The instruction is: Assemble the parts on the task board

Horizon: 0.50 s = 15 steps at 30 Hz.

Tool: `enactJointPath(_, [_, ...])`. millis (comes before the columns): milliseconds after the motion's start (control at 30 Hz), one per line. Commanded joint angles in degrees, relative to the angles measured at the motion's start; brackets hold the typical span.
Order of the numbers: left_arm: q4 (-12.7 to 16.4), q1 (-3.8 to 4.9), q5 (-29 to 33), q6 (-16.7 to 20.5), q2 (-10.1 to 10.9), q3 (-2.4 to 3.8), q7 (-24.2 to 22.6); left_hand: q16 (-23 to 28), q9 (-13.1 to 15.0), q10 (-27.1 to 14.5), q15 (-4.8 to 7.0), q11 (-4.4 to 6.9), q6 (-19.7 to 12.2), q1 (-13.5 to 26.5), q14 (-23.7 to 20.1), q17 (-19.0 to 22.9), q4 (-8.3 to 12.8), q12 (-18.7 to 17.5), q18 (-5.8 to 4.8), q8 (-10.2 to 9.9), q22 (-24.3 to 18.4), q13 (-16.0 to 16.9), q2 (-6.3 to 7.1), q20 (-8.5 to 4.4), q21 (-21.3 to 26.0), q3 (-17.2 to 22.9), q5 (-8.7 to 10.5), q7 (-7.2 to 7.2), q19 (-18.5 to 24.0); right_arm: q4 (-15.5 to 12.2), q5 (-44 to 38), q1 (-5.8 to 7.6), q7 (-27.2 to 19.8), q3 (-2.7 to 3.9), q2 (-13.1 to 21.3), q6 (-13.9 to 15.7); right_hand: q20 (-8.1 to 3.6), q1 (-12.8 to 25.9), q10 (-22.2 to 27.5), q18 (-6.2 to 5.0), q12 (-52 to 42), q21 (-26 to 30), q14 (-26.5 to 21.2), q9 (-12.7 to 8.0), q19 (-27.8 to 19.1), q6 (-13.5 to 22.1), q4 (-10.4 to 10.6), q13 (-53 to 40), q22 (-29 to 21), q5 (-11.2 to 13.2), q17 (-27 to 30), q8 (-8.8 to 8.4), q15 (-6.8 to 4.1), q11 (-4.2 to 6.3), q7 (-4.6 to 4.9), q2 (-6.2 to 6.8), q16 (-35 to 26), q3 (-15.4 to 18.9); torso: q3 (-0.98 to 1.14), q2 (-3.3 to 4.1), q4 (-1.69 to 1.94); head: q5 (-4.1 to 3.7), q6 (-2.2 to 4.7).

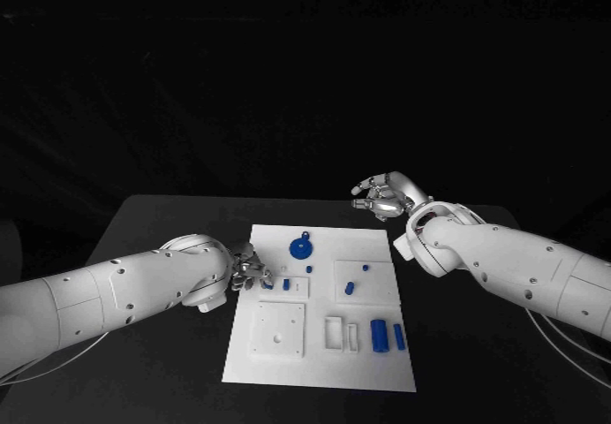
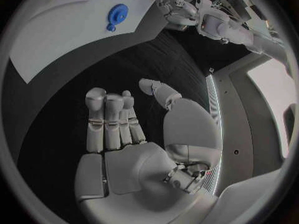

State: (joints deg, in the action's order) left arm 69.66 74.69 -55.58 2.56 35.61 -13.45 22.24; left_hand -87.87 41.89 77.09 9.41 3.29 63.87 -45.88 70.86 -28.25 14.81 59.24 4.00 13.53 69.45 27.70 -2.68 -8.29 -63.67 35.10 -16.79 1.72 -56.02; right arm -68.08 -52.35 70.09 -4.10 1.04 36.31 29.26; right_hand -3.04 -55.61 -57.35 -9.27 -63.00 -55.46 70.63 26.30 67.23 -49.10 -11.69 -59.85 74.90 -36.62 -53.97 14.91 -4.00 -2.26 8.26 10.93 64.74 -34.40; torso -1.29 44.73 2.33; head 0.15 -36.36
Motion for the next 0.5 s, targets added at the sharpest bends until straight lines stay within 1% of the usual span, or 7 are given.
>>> enactJointPath(33, [0.0, -0.03, -0.7, -0.2, -0.1, 0.03, 0.1, -0.3, 10.9, 3.9, 3.53, 4.1, 8.5, 0.0, 2.5, -0.1, -0.2, 0.3, 0.28, 7.9, 0.1, 0.1, -0.41, -6.94, -0.2, 0.0, 0.37, -3.1, -0.4, -0.1, -0.6, -0.03, -0.4, 0.0, 0.0, -0.7, 0.03, 0.3, 0.0, -5.73, -0.2, 0.2, 0.4, -0.1, 0.5, -0.1, 0.2, 0.1, 0.6, -0.3, -0.1, 0.29, -0.15, 0.08, 0.42, -0.46, -0.2, 0.1, 0.03, 0.01, 0.03, -0.14, -0.06])
enactJointPath(200, [-0.1, -0.04, -0.9, -0.4, -0.1, 0.03, 0.2, -0.3, 10.9, 3.9, 3.53, 4.11, 8.5, 0.0, 2.5, -0.1, -0.2, 0.3, 0.29, 7.9, 0.1, 0.1, -0.42, -6.94, -0.2, 0.0, 0.4, -3.11, -0.4, -0.2, -0.6, -0.03, -0.4, 0.0, 0.1, -0.6, 0.03, 0.3, 0.0, -5.73, -0.2, 0.2, 0.4, -0.1, 0.5, -0.1, 0.2, 0.1, 0.6, -0.3, -0.1, 0.29, -0.15, 0.09, 0.42, -0.46, -0.2, 0.1, 0.03, -0.02, 0.08, -0.14, -0.03])
enactJointPath(367, [-0.2, -0.04, -1.2, -1.2, -0.1, 0.03, 0.3, -0.3, 10.9, 3.9, 3.53, 4.12, 8.5, -0.1, 2.5, -0.1, -0.2, 0.4, 0.29, 7.9, 0.1, 0.1, -0.48, -6.95, -0.2, 0.1, 0.36, -3.12, -0.4, -0.2, -0.6, -0.03, -0.4, 0.0, 0.1, -0.7, 0.03, 0.3, 0.0, -5.73, -0.2, 0.2, 0.4, -0.1, 0.5, -0.1, 0.2, 0.1, 0.6, -0.3, -0.1, 0.29, -0.15, 0.09, 0.42, -0.46, -0.2, 0.1, 0.04, -0.01, 0.01, -0.08, 0.0])
enactJointPath(433, [-0.3, -0.04, -1.2, -1.6, -0.1, 0.03, 0.4, -0.4, 11.1, 3.8, 3.53, 4.14, 8.6, -0.2, 2.5, -0.1, -0.1, 0.6, 0.29, 7.9, 0.1, 0.1, -0.53, -6.94, -0.2, 0.2, -0.33, -3.14, -0.4, -0.2, -0.6, -0.03, -0.4, 0.0, 0.1, -0.7, 0.03, 0.3, 0.0, -5.73, -0.2, 0.2, 0.4, -0.1, 0.5, -0.1, 0.2, 0.1, 0.6, -0.3, -0.1, 0.3, -0.15, 0.09, 0.41, -0.46, -0.2, 0.1, 0.05, 0.01, -0.01, -0.07, -0.04])
enactJointPath(500, [-0.4, -0.04, -1.2, -1.8, -0.1, 0.03, 0.4, -0.4, 11.1, 3.8, 3.53, 4.14, 8.6, -0.2, 2.5, -0.1, -0.1, 0.6, 0.28, 7.9, 0.2, 0.1, -0.54, -6.94, -0.2, 0.3, -0.52, -3.15, -0.4, -0.2, -0.6, -0.03, -0.4, 0.0, 0.1, -0.7, 0.03, 0.3, 0.0, -5.73, -0.2, 0.2, 0.4, -0.1, 0.5, -0.1, 0.2, 0.1, 0.6, -0.4, -0.1, 0.3, -0.15, 0.09, 0.41, -0.46, -0.2, 0.1, 0.04, 0.0, -0.01, -0.11, -0.04])
